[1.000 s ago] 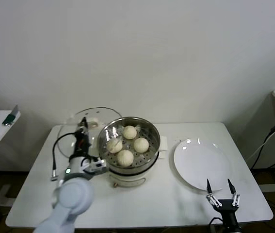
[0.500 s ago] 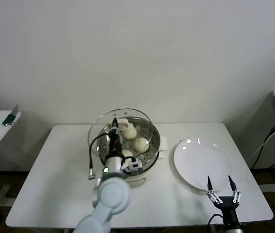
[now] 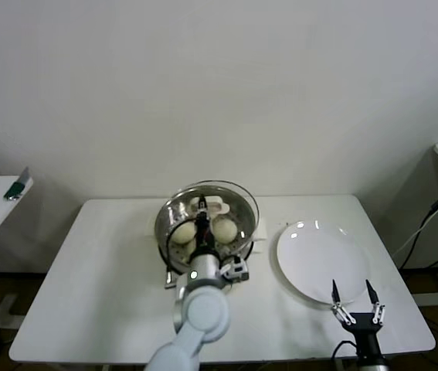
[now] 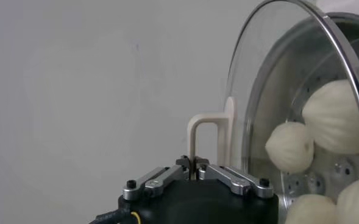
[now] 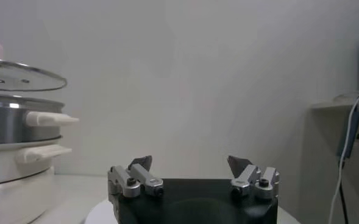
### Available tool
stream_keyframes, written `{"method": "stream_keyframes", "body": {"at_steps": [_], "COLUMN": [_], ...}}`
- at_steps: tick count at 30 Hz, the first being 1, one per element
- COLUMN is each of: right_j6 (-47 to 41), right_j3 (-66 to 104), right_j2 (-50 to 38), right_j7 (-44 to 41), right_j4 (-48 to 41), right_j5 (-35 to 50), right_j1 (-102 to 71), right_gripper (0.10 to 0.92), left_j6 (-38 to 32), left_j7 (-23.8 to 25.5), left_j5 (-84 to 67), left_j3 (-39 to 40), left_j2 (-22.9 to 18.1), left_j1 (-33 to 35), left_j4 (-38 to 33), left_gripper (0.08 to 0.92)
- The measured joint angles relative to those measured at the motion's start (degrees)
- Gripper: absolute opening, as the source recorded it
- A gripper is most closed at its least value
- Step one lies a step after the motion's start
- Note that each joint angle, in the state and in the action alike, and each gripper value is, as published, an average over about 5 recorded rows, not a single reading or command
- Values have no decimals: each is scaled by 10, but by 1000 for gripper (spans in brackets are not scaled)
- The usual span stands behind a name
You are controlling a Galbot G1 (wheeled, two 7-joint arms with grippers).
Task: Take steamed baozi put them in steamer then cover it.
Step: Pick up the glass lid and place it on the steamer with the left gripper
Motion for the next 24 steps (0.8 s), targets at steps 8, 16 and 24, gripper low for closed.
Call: {"method": "stream_keyframes", "body": {"at_steps": [8,16,24], "right_j6": [2,3,4], "right_j3": [3,7,9], "right_j2": [4,5,6], "right_j7": [1,3,3], "right_j4": [1,3,4], "right_j5": [-1,-3,-3], "right_j1": [0,-3,-4], "right_gripper": [823,823,823], "left_j6": [-11,-22,-29], "left_j7": [-28,-50,-60], "left_j5": [-13,-22,-24], "left_j3": [-3,-9,-13], "left_j2": [3,10,14], "left_j1": [6,7,9], "left_j4": [21,35,41], "left_gripper": [131,131,131]}}
